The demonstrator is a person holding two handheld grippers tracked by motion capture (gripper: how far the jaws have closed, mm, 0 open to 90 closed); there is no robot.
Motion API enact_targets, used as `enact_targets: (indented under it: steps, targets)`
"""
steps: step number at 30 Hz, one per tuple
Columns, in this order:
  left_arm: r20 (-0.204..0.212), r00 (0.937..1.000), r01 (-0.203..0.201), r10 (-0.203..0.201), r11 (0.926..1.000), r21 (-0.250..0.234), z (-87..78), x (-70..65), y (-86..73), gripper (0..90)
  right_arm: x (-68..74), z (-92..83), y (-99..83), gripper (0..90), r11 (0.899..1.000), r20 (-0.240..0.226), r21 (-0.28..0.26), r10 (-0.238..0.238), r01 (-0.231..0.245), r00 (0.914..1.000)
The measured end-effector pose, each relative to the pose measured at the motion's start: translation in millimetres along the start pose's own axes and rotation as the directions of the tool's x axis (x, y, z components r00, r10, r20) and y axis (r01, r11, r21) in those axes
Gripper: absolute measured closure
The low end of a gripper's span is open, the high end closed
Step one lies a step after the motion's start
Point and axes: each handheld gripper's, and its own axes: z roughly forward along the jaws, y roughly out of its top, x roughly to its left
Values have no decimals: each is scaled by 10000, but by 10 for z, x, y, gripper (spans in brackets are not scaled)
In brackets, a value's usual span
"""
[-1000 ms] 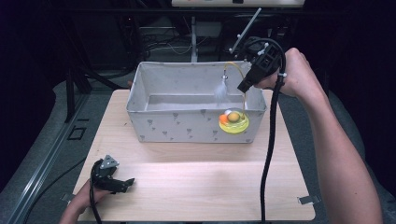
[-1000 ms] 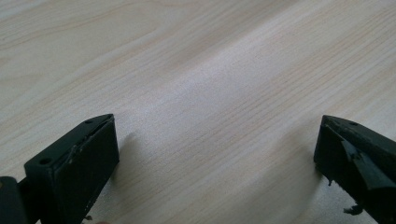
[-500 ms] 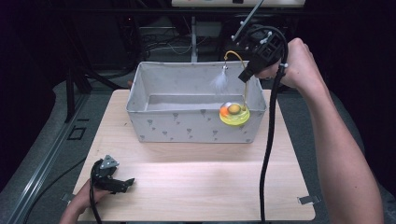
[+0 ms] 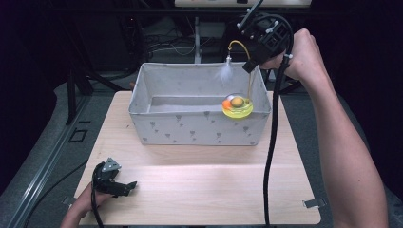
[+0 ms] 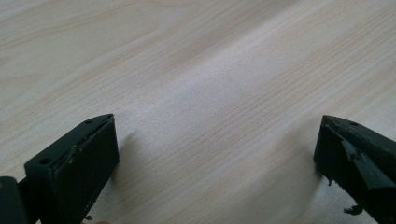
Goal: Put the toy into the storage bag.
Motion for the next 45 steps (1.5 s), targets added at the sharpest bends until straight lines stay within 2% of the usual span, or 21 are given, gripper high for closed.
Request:
enact_targets:
  steps: [17,31,45]
  targets:
    - [15,10000,-26,26,10000,-5,1,2,0,0,-162,52,156,880,9984,640,-363,466,-444,9969]
    - [4,10000,-18,18,10000,-13,1,1,-1,0,-362,162,133,880,9925,907,-675,1079,-1019,9900]
    - [0,10000,-15,15,10000,1,-1,-1,-2,0,-559,457,90,881,9862,1122,-536,1616,-1564,9805]
